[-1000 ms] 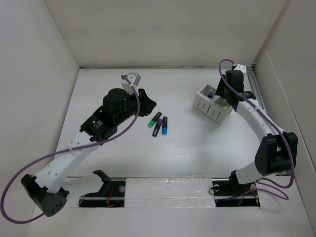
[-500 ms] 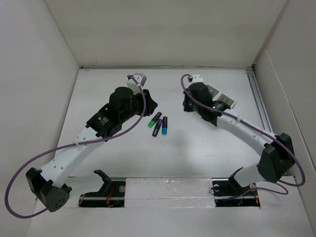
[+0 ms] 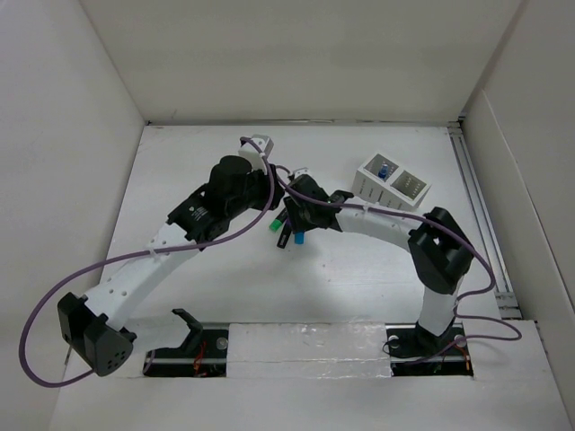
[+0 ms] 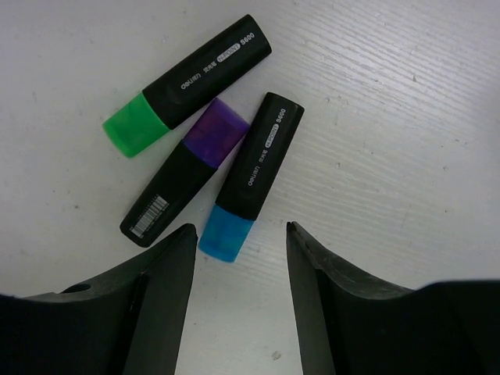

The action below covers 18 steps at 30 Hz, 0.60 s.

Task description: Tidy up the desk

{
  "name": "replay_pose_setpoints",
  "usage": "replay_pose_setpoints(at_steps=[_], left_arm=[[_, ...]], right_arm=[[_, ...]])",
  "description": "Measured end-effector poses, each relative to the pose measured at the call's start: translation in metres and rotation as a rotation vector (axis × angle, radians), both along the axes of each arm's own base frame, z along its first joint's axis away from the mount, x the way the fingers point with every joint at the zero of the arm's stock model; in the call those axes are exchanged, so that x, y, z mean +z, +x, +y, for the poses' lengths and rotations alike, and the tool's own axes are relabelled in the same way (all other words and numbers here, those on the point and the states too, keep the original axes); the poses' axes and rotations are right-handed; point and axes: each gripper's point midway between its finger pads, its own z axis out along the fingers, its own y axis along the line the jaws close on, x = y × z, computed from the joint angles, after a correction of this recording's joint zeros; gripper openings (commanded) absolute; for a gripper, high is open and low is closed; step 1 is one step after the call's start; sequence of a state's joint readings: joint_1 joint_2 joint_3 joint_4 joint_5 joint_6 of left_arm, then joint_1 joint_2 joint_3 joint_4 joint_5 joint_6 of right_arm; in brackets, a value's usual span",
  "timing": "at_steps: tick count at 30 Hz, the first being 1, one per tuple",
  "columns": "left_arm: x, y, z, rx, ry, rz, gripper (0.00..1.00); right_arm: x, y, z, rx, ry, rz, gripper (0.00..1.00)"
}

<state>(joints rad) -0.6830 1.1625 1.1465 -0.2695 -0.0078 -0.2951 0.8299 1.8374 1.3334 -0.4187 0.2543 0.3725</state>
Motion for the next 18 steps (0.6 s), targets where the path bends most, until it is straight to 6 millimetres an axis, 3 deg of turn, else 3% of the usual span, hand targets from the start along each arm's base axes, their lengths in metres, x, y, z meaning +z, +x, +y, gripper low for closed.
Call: replay_pose_setpoints(at_steps=[6,13,18], left_arm=[[-0.009,0.003,0.002,0.015,0.032,0.018,0.25],[0.016,0.007,0.0,0.029,-0.001,-0.02,0.25],[0.02,0.009,0.003,0.054,-0.01,-0.024,0.25]], right_arm=[[-0.016,0.004,-0.005,-0.011,-0.027,0.024,0.54],[-0.041,0.018,-0.012,-0.021,-0.067,0.057,0.53],[-0.053,0.024,-0.017,-0.02,-0.082,0.079,0.53]])
